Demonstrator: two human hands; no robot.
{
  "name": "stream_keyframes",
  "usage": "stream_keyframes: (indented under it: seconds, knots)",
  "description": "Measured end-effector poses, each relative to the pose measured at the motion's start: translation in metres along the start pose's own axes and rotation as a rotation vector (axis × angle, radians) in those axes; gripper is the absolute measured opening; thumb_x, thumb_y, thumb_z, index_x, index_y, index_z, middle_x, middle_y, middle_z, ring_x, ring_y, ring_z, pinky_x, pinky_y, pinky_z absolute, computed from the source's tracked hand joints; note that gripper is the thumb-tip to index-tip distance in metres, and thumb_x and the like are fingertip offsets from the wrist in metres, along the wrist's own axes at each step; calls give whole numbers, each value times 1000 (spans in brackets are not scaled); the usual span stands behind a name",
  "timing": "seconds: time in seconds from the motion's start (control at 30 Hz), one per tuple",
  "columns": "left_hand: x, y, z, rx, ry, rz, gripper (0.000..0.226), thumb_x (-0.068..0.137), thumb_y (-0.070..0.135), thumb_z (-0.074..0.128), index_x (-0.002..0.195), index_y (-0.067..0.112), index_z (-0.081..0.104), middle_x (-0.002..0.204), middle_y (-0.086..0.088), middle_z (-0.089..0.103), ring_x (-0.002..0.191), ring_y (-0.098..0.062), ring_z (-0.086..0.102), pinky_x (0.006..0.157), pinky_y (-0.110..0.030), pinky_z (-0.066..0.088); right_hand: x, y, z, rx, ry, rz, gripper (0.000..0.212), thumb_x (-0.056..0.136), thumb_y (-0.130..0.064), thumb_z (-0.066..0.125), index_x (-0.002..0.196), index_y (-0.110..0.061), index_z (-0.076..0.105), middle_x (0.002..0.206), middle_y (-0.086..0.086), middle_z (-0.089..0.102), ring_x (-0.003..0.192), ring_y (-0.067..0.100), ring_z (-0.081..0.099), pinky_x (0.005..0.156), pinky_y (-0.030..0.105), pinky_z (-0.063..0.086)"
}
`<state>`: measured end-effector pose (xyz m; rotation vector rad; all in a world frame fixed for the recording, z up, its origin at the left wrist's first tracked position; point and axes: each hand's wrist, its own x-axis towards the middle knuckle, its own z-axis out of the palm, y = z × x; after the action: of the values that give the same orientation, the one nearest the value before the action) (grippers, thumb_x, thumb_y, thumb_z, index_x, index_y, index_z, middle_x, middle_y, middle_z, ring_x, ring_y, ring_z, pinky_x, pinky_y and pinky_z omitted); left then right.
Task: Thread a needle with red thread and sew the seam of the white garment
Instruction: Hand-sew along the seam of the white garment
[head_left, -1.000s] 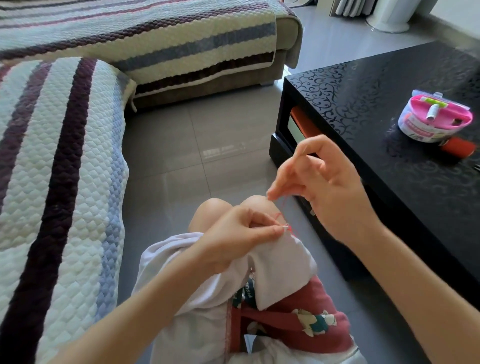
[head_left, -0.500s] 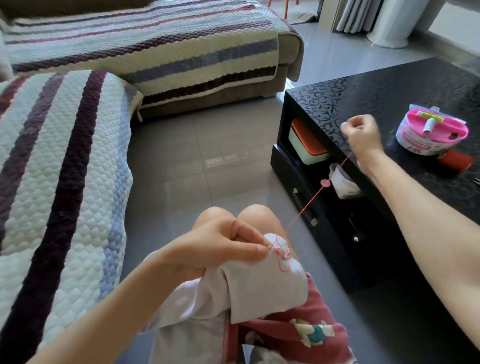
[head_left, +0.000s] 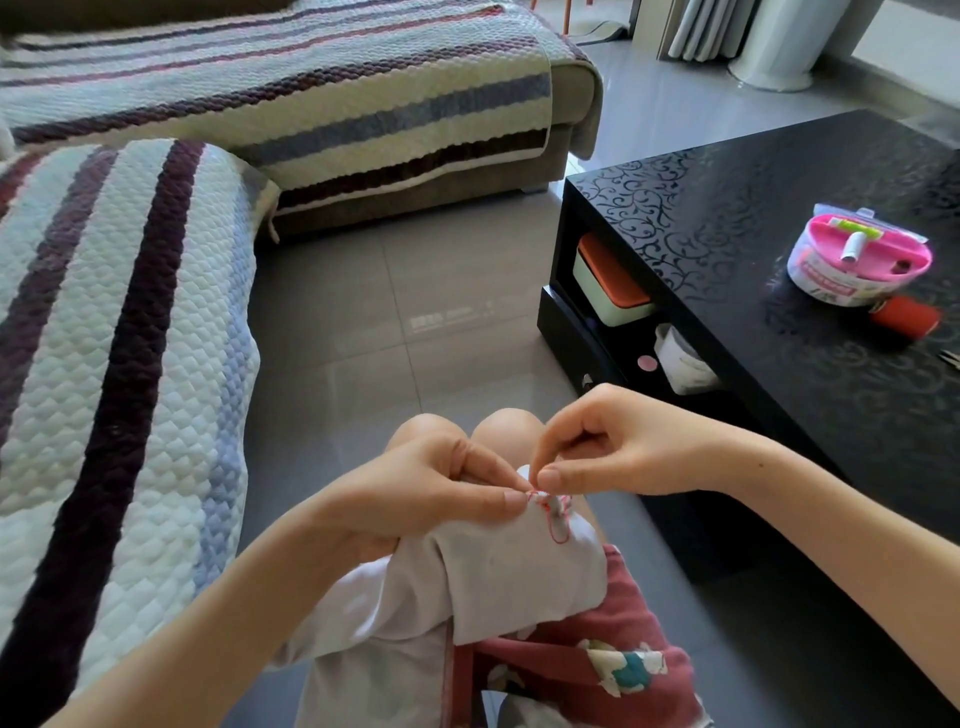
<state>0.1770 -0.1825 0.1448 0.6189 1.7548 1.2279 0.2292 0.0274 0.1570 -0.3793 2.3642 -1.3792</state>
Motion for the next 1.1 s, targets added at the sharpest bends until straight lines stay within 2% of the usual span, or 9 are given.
stream_keyframes:
  seconds: [0.2,0.33,0.43,0.53,0.6,0.7,0.83,0.97,1.1]
  knots:
    - [0,3,1,11,0,-15,34,61,46,74,84,21,79,76,-11,62,75,-9,53,74,-26,43,3,3,-3,23,-45,49,12,87,-17,69,79,-8,68,67,20,56,62,16,45,61,32,36]
    - [-2,5,1,-33,-60,-52,3,80,19,77,81,16,78,67,0,63,66,-2,54,67,-14,43,11,7,-10,-141,35,45,18,91,-10,62,75,-19,60,59,-12,46,54,3,39,55,13,32]
    - [-2,4,0,-70,-66,-64,9,84,8,71,81,13,78,71,1,65,67,-1,56,67,-12,45,14,9,-13,-99,52,35,11,93,-18,60,83,-16,64,67,-1,50,59,4,39,57,19,34]
    - [-3,7,-1,-84,-64,-64,12,86,4,67,83,11,75,67,8,67,66,3,58,66,-10,45,14,10,-8,-54,-49,21,40,87,-46,59,97,-9,70,80,19,64,71,33,55,66,41,46]
    - [-3,8,-1,-74,-60,-63,12,87,3,64,85,9,74,64,12,66,65,5,57,65,-9,43,12,8,-3,-24,-103,9,38,84,-49,63,90,-12,72,84,20,67,75,34,61,71,47,49]
    - [-3,8,-1,-68,-47,-63,11,86,6,66,83,10,76,63,9,64,64,4,55,65,-10,43,13,9,-2,63,-139,-14,14,85,-25,69,78,-13,70,70,6,65,68,13,59,66,33,47]
    - [-4,8,0,-90,-54,-74,12,86,7,66,81,12,77,64,8,65,64,3,56,65,-9,44,15,8,-4,118,-157,-19,21,89,-16,64,69,-20,62,61,-12,48,59,5,42,57,19,35]
    - [-5,7,0,-98,-70,-86,11,87,6,65,82,7,75,64,6,63,63,1,54,64,-9,43,22,11,-4,-140,-86,23,22,94,-17,58,73,-23,57,66,-3,51,61,7,42,59,26,37]
    - [-8,8,2,-138,-115,-110,18,85,6,69,75,18,77,69,6,68,66,1,60,67,-10,47,36,32,-13,-499,225,95,12,94,-23,57,85,-19,63,77,-10,56,80,14,55,70,29,38]
